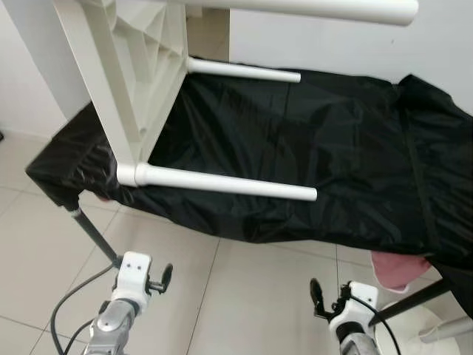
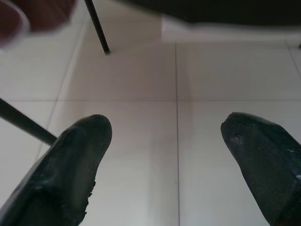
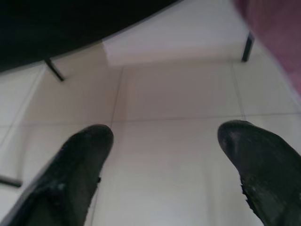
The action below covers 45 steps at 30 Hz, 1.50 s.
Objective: Building children table
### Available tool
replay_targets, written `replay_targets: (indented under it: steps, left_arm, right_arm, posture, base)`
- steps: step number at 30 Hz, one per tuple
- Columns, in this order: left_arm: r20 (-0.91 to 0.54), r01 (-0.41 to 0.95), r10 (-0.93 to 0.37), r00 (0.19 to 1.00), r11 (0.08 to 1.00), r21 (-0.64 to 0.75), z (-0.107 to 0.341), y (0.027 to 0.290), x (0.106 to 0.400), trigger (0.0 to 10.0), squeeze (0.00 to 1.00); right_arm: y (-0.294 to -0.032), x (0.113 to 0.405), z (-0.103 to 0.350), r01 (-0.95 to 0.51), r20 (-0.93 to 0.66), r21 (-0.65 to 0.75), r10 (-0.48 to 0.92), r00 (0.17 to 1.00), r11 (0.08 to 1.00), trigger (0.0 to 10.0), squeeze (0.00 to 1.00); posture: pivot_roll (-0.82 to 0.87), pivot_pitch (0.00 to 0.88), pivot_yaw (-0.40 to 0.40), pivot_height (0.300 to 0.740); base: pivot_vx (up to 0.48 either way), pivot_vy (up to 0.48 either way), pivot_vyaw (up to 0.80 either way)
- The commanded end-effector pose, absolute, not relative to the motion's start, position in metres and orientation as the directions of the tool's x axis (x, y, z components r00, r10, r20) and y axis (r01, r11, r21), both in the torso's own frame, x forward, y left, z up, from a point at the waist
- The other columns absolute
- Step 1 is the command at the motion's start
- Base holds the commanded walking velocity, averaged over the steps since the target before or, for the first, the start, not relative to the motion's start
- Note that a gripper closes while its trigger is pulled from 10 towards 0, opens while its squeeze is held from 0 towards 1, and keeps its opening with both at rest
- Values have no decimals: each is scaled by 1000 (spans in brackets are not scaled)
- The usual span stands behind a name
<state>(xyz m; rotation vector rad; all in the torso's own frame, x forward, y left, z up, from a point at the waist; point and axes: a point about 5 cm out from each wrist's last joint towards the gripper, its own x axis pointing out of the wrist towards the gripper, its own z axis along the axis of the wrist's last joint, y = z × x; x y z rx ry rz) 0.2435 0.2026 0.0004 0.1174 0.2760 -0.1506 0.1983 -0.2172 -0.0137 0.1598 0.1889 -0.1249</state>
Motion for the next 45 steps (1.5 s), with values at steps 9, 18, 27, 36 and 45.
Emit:
replay_targets:
  steps: [9,18,27,36,45]
  left_arm:
    - [-119,413,-407,905,910,25,38,170,231,10000,0]
    - [-41,463,-462,886,886,31,79,182,231,10000,0]
    - [31,328,-332,943,940,97,125,228,270,10000,0]
    - [128,369,-367,921,929,9,158,194,322,10000,0]
    - [111,349,-334,936,922,-166,171,188,342,10000,0]
  right_arm:
    - [-187,194,28,-135,-7,-86,135,991,987,10000,0]
    - [-182,207,82,-161,140,22,157,978,987,10000,0]
    - [-179,227,129,-170,317,65,141,938,983,10000,0]
    - [-182,270,156,-85,330,104,46,943,991,10000,0]
    - [-180,278,179,-78,385,61,49,922,995,10000,0]
  posture:
    - [-4,27,-5,740]
    - [5,36,-22,740]
    - [19,25,-36,740]
    - [5,18,-37,740]
    - [5,16,-31,740]
  base:
    - [0,0,0]
    - [0,0,0]
    - [0,0,0]
    - [0,0,0]
    - [0,0,0]
